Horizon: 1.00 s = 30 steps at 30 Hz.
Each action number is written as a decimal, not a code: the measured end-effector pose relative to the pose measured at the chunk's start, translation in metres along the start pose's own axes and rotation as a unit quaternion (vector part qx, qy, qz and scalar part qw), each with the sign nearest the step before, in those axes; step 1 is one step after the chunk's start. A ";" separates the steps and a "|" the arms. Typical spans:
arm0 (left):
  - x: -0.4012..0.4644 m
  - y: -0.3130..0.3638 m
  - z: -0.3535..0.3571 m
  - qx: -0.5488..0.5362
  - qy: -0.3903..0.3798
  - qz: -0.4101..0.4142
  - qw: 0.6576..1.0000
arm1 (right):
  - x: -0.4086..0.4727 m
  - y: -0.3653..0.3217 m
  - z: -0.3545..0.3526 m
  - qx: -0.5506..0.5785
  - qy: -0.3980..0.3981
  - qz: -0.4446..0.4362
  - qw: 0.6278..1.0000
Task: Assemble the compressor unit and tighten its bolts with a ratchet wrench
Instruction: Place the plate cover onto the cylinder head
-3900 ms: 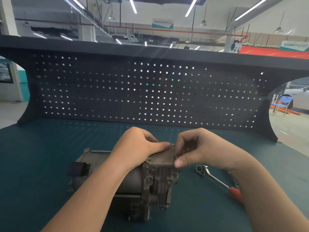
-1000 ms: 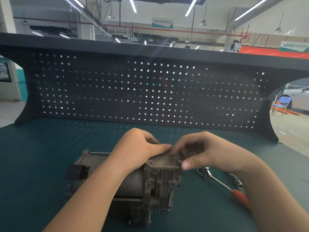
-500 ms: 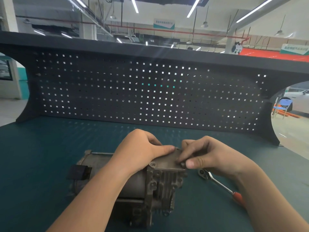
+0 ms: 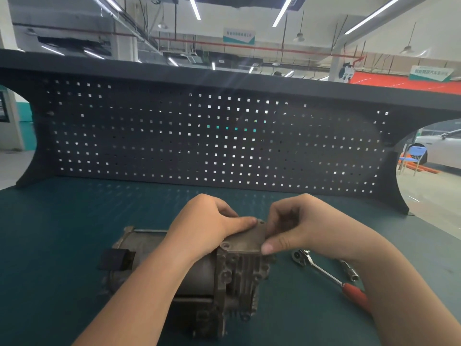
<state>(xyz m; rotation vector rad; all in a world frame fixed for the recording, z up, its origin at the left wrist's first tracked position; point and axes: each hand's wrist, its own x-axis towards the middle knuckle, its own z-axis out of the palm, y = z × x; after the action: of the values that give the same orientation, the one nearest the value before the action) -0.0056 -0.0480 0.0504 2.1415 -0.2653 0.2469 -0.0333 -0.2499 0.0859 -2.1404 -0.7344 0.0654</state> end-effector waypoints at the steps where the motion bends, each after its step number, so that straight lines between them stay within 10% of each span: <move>1: 0.000 0.000 0.000 -0.001 0.000 0.002 1.000 | -0.001 -0.003 0.001 -0.021 0.008 -0.004 1.000; 25: -0.002 0.004 0.000 -0.003 0.009 -0.008 1.000 | 0.006 0.017 0.002 0.058 -0.030 -0.038 0.997; 30: -0.002 0.001 0.001 -0.006 0.005 -0.002 1.000 | -0.005 0.029 0.009 0.224 -0.030 -0.059 0.972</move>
<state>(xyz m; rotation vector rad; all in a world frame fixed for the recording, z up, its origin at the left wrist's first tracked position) -0.0074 -0.0489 0.0502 2.1277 -0.2553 0.2537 -0.0265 -0.2601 0.0579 -1.6672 -0.7956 0.2121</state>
